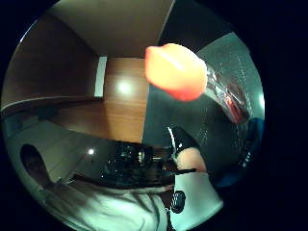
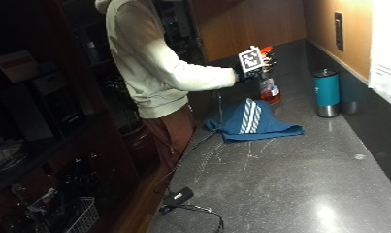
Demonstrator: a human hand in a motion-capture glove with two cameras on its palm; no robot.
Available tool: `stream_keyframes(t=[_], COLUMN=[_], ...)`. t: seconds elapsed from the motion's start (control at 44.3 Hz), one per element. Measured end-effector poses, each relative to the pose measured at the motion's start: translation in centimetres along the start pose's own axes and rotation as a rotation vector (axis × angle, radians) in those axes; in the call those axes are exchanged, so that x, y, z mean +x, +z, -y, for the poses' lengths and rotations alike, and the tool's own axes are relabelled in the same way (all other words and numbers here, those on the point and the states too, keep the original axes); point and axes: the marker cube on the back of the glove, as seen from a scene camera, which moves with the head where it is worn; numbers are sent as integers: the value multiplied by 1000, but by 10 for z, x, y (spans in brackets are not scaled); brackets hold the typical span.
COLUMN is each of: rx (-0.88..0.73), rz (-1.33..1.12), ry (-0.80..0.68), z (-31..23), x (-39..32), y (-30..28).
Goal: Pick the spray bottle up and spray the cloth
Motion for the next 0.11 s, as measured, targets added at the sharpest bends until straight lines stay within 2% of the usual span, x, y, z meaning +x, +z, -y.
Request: stream_keyframes(t=[0.113], rx=[14], rz=[-19], ry=[-28], z=[-9], x=[-10], y=[-7])
